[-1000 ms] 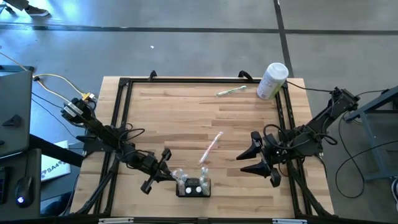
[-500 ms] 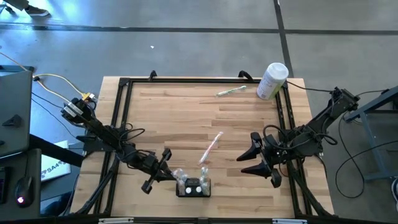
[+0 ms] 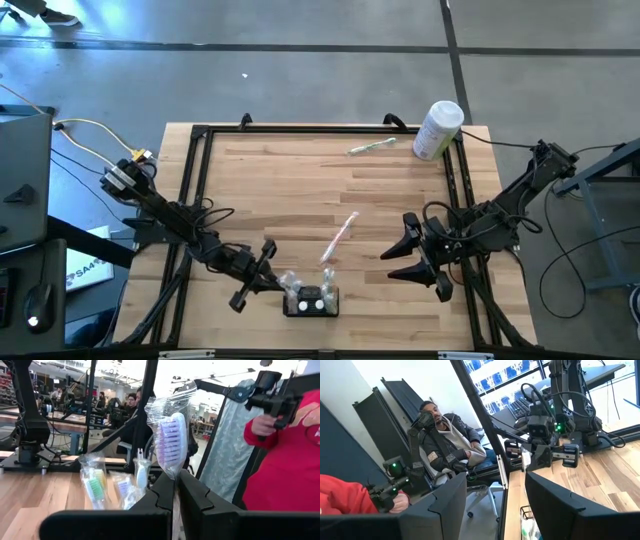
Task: Pick & Place toothbrushing station
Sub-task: Put the purple toothbrush into the black wire organizer
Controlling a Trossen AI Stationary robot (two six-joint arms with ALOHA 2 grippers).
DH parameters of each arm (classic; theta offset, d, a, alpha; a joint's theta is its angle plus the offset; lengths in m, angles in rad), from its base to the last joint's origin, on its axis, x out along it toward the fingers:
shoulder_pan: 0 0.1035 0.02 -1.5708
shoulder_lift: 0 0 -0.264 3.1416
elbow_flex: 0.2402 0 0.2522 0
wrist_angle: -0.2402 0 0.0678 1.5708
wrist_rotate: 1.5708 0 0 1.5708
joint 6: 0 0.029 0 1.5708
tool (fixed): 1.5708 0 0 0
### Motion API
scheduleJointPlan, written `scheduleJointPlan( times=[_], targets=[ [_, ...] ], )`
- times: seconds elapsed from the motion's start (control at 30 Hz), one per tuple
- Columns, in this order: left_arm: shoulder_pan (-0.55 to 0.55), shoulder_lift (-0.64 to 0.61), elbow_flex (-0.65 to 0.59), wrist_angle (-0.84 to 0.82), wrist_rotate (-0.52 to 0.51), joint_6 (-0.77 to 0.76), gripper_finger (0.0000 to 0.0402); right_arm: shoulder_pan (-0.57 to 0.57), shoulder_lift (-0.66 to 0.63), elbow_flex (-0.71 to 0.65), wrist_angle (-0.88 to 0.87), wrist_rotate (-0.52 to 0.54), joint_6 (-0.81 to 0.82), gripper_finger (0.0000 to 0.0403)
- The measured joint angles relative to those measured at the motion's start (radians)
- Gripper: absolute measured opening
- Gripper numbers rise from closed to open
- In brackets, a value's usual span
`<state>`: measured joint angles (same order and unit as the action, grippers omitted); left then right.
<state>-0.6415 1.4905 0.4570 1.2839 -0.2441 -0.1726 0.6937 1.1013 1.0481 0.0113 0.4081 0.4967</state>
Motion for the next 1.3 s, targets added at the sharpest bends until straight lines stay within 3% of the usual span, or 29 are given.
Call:
scheduleJointPlan(
  times=[0.27, 1.3],
  targets=[
    [0.000, 0.096, -0.001, 0.109, 0.001, -0.008, 0.0003, 0.000, 0.000, 0.000, 0.000, 0.000, 0.002, 0.0195],
    [0.000, 0.292, -0.001, 0.241, 0.008, -0.016, 0.0003, -0.016, 0.000, 0.000, 0.000, 0.004, 0.034, 0.0195]
  ],
)
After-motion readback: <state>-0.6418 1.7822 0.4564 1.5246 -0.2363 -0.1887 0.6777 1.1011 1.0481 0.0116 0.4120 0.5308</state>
